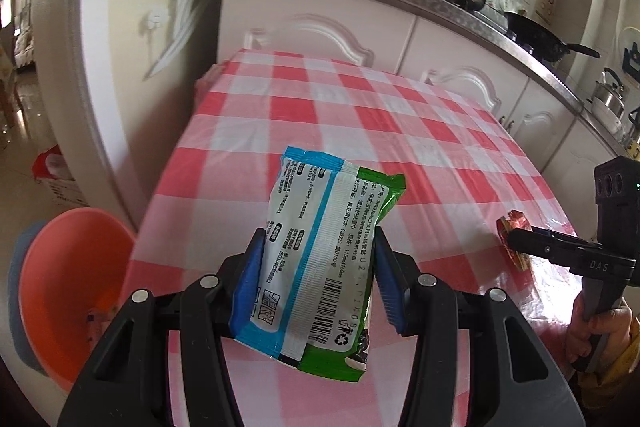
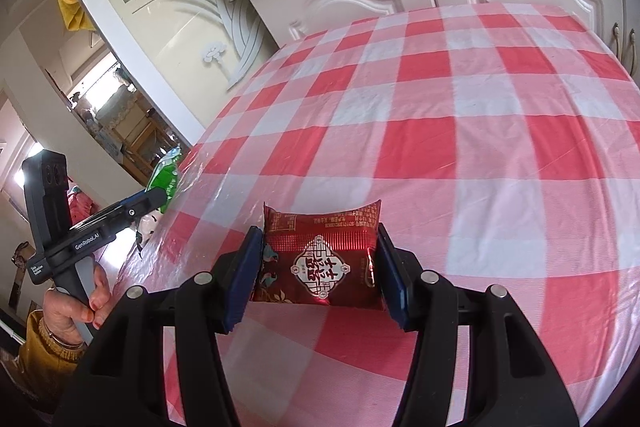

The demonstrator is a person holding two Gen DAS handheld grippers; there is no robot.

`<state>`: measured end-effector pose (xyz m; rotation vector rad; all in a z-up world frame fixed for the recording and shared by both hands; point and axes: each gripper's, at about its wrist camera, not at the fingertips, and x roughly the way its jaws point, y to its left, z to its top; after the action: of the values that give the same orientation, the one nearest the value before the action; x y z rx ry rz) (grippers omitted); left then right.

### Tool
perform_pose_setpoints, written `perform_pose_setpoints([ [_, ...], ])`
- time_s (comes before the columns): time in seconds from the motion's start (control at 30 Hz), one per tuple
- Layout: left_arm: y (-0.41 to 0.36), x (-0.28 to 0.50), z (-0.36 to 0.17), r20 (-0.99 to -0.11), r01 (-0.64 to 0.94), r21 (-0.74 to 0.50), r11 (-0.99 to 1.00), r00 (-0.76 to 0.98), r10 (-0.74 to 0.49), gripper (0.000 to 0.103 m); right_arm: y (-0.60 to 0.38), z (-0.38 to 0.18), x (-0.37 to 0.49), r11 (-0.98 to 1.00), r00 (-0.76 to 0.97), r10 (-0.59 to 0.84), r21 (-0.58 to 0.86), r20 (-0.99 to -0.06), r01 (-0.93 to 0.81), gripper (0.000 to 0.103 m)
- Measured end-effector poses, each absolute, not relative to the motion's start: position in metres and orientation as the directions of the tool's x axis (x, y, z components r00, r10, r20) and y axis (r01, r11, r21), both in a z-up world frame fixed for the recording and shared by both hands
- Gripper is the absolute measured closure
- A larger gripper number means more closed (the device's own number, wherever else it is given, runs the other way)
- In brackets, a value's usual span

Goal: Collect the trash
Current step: 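Carry the green-and-white packet and red wrapper over the orange bucket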

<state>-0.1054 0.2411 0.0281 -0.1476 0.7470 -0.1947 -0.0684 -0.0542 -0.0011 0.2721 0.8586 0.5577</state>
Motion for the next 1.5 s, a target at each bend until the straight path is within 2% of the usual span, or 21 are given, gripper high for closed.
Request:
perform_pose_setpoints([
  [0.27, 0.282, -0.120, 0.028, -0.653, 0.029, -0.188, 0.982, 0.743, -0.147, 0.051, -0.033, 0.000, -0.069, 0.823, 0.503, 0.568, 0.446, -0.651, -0.351, 0.047],
  [0.9, 0.361, -0.154, 0.016, -0.661, -0.149, -0.179, 0.973, 0.750, -0.007, 0.050, 0.064, 0.006, -0.069, 0.761, 0.364, 0.630, 0.452, -0.686, -0.466, 0.047],
  [1.5, 0.405, -0.161, -0.003, -0.688, -0.249, -0.191, 0.950, 0.724, 0.052, 0.051, 0.183, 0.032, -0.052, 0.642, 0.238, 0.686, 0.419, -0.687, -0.642, 0.046],
])
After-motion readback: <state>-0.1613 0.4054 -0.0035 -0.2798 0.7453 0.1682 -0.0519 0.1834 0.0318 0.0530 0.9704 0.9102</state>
